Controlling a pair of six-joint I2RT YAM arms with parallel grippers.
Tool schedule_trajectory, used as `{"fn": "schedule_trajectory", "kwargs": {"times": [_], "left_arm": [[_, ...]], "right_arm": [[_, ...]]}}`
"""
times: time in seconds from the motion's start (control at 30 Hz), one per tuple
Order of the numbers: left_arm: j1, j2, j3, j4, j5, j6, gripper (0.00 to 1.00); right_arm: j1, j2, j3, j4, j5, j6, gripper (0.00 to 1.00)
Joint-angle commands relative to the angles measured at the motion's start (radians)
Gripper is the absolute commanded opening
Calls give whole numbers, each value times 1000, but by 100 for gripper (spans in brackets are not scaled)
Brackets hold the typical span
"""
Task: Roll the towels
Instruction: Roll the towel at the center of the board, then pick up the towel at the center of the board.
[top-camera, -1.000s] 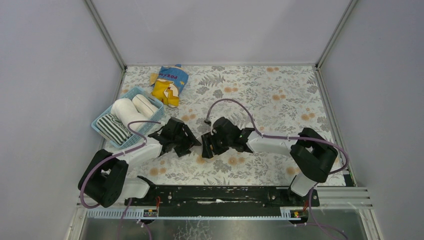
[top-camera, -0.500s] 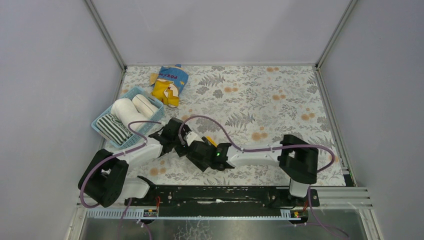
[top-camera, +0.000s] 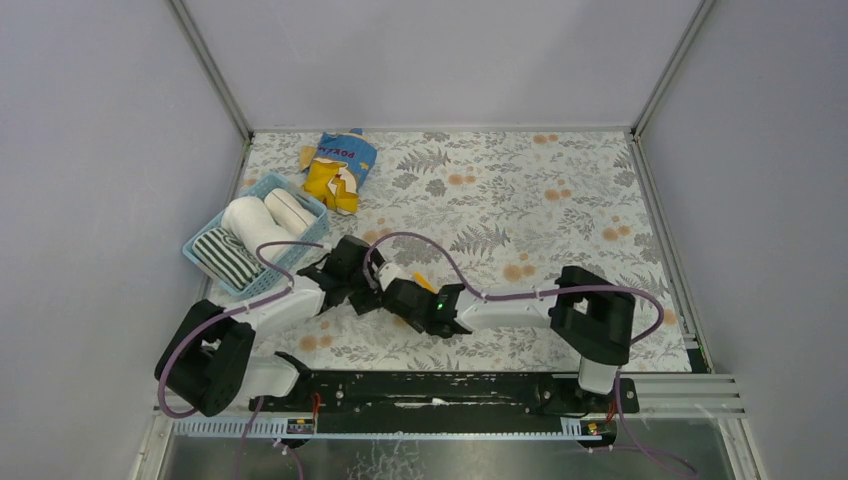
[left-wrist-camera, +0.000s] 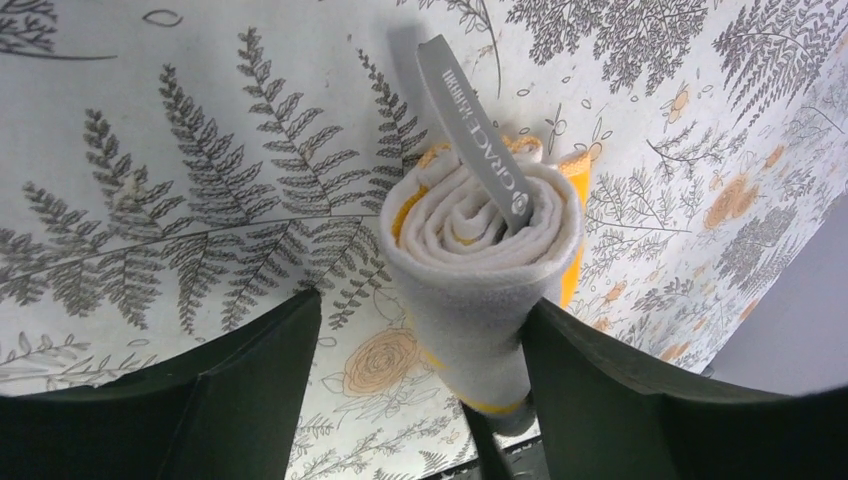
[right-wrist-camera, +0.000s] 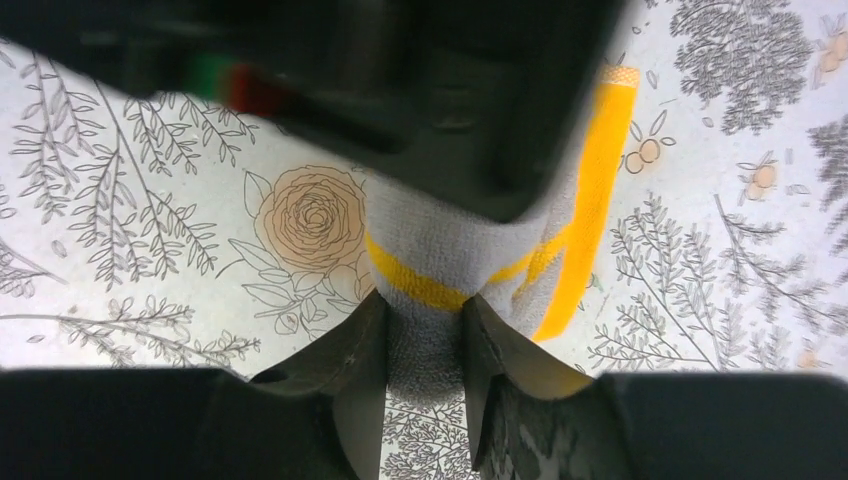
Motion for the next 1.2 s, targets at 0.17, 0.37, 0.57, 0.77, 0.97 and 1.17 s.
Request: {"fn": "schedule_trajectory", "kwargs": {"times": [0.17,0.37,0.57,0.77,0.97,1.17], "left_arm": [[13,-147,-4,-130,-14,-4,83],[13,-265,-85,-88,18,-68,86],[13,-309,-142,-7,77,-106,86],[9,-241,-176,159,163,-129,84],[3,-140,-178,260,173,-146,81],[-2,-30,-180,335,162,-149,67]], "right_arm": [[-197,-71,-126,153,-611,90,32],[-306,-82,-197,278,-848,186,31],[-395,-52,-265,417,-1004,292,32],[-444,22,-298,565,-1138,399,31],[-462,61,-295,567,-1140,406,31],[-462,78,-292,568,-1138,402,31]]}}
